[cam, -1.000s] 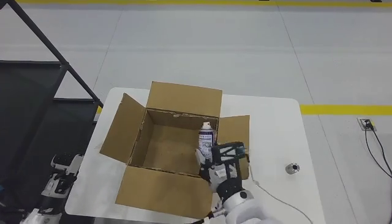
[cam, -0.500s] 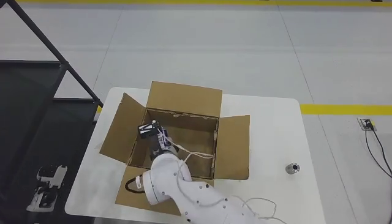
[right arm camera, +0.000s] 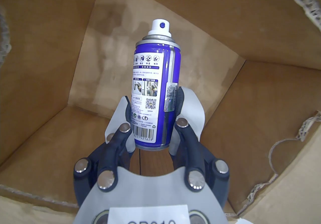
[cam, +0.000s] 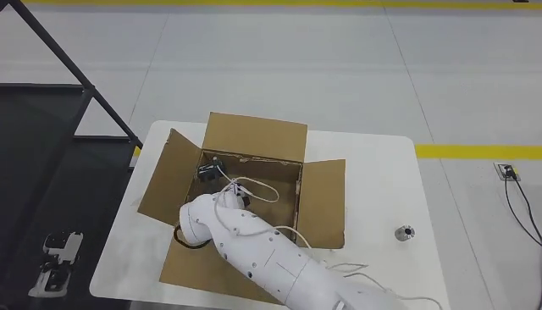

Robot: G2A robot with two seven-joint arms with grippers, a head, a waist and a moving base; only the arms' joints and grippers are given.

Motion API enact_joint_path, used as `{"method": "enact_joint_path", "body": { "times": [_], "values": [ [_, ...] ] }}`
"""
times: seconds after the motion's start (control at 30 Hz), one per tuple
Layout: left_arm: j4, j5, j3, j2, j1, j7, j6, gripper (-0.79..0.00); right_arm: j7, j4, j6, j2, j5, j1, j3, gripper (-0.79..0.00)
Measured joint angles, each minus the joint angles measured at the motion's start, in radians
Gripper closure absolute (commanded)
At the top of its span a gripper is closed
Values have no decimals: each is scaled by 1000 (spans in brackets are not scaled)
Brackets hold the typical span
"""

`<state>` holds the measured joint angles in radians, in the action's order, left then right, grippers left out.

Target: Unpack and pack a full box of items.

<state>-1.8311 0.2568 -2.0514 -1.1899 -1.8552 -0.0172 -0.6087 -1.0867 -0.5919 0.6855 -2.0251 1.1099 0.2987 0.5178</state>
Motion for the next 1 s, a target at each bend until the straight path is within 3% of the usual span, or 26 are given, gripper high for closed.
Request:
{"method": "enact_joint_path", "body": {
  "times": [0.2,0.23,0.3,0.33,0.37,0.4,0.77,1.0],
  "values": [
    [4,-6,-6,-2,4,11,-5,-785,58,57,1,-7,-76,1,-35,0],
    [4,-7,-7,-3,5,12,-6,-785,64,64,0,-7,-88,0,-40,-179],
    [6,-10,-9,-3,6,17,-7,-785,79,77,-2,-8,-115,-2,-52,-342],
    [7,-11,-10,-4,6,18,-8,-785,85,82,-2,-8,-126,-3,-57,-474],
    [8,-12,-11,-4,7,20,-9,-785,90,86,-2,-8,-138,-5,-62,-720],
    [10,-13,-12,-4,8,23,-10,-785,97,91,-2,-8,-155,-8,-67,-785],
    [17,-8,-16,-7,21,56,-14,-785,173,64,-11,1,-305,-38,-86,-785],
    [7,10,-4,-7,39,79,-3,-785,284,-98,30,25,-300,-10,-79,-785]
  ]
}}
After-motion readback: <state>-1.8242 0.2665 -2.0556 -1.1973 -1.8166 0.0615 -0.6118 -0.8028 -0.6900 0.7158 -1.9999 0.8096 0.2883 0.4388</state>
